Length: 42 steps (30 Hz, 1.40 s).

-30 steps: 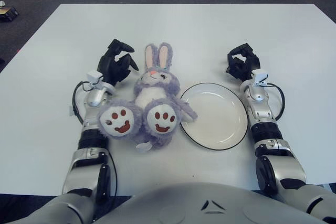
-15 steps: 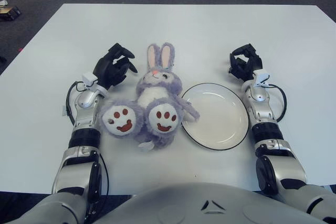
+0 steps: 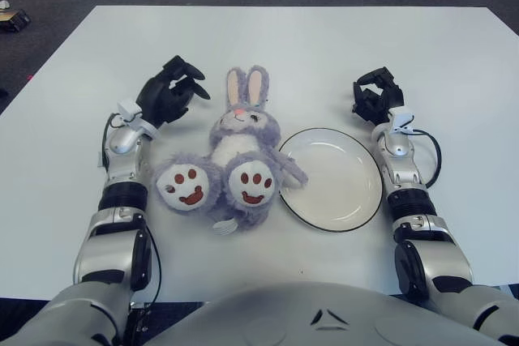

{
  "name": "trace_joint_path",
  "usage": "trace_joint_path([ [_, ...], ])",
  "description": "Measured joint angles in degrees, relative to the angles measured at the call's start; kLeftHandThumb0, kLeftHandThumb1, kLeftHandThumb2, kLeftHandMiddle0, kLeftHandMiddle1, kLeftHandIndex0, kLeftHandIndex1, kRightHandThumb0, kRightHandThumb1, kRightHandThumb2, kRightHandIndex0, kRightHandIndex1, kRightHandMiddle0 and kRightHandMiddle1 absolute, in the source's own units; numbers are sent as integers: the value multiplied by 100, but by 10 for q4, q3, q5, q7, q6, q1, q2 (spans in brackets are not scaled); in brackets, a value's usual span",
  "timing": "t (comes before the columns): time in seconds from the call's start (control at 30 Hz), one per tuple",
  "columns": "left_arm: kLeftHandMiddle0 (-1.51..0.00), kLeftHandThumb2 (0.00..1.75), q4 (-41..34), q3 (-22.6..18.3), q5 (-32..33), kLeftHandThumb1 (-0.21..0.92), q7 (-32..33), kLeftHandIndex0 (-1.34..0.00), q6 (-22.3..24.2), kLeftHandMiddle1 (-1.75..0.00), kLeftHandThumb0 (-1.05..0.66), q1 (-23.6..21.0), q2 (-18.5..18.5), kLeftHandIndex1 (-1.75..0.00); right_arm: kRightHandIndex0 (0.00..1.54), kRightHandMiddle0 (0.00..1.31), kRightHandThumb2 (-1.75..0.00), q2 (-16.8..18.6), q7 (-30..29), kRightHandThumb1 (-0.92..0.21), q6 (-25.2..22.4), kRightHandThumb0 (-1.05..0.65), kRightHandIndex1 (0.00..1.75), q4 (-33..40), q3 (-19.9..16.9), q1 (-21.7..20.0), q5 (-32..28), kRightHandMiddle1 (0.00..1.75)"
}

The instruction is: Put the doll into the plate.

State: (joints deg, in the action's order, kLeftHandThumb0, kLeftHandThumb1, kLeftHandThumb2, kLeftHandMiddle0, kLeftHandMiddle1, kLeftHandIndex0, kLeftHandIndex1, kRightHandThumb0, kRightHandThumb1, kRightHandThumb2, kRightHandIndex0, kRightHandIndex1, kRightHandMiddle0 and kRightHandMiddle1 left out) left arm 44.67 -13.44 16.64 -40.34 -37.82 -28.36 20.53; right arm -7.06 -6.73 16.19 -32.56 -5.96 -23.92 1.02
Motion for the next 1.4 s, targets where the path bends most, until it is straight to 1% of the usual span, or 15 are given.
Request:
trace_joint_path([
  [0.03,-57,3,6,-2,0,90,-3,-39,-10,-37,-43,-5,3,-53,87,38,-59,0,0,-79,-1,-37,175,0,0,0,0,163],
  [0.13,-60,1,14,-6,4,88,-11,-43,-32,-19,-45,-17,7,-38,87,38,-59,0,-2,-80,-1,-37,175,0,0,0,1,163],
  [0.23,-61,0,23,-9,8,88,-18,-44,-49,-12,-46,-30,9,-33,87,38,-58,0,-3,-80,-1,-37,175,0,1,0,1,163],
  [0.3,-59,0,28,-10,9,87,-21,-44,-56,-9,-47,-35,9,-31,87,38,-58,0,-4,-80,-1,-37,175,0,1,0,1,163],
  [0.37,-47,1,33,-11,9,83,-22,-38,-64,-4,-63,-38,9,-26,87,38,-58,0,-4,-80,-3,-37,175,1,3,0,1,163],
  [0.43,-41,1,43,-12,5,82,-15,-36,-88,-2,-72,-39,8,-23,87,38,-58,0,-5,-80,-6,-37,175,1,5,0,2,163],
  [0.53,-32,1,56,-15,-9,82,7,-33,-129,-1,-82,-39,6,-20,87,38,-58,0,-8,-80,-10,-37,175,1,9,-1,4,163],
  [0.63,-29,1,66,-16,-18,82,24,-32,-154,0,-85,-40,6,-18,87,38,-57,-1,-9,-80,-12,-37,175,2,9,0,5,163],
  [0.77,-28,1,76,-15,-24,83,33,-32,-169,0,-87,-43,6,-17,87,38,-57,-2,-11,-80,-14,-37,175,4,9,0,6,163],
  [0.9,-23,0,79,-14,-24,82,34,-30,-184,0,-89,-44,6,-15,87,38,-57,-3,-13,-81,-18,-37,175,5,10,-1,8,163],
  [1.07,-22,0,83,-12,-16,82,21,-29,-207,0,-91,-47,6,-14,87,38,-57,-3,-15,-81,-22,-37,174,6,12,-2,14,163],
  [1.27,-22,0,90,-10,-11,82,10,-29,-218,0,-91,-51,6,-13,86,38,-56,-3,-16,-81,-23,-37,175,7,13,-2,18,163],
  [1.3,-21,0,91,-9,-11,82,9,-28,-220,0,-93,-51,6,-12,86,38,-56,-3,-17,-81,-23,-37,175,7,13,-2,18,163],
  [1.37,-20,0,94,-3,-7,81,-8,-25,-239,0,-94,-51,7,-11,86,37,-56,-3,-17,-81,-24,-37,175,7,13,-2,19,163],
  [1.4,-20,0,94,2,-7,81,-19,-25,-255,0,-94,-51,9,-11,86,37,-56,-4,-18,-81,-25,-37,175,7,13,-2,20,163],
])
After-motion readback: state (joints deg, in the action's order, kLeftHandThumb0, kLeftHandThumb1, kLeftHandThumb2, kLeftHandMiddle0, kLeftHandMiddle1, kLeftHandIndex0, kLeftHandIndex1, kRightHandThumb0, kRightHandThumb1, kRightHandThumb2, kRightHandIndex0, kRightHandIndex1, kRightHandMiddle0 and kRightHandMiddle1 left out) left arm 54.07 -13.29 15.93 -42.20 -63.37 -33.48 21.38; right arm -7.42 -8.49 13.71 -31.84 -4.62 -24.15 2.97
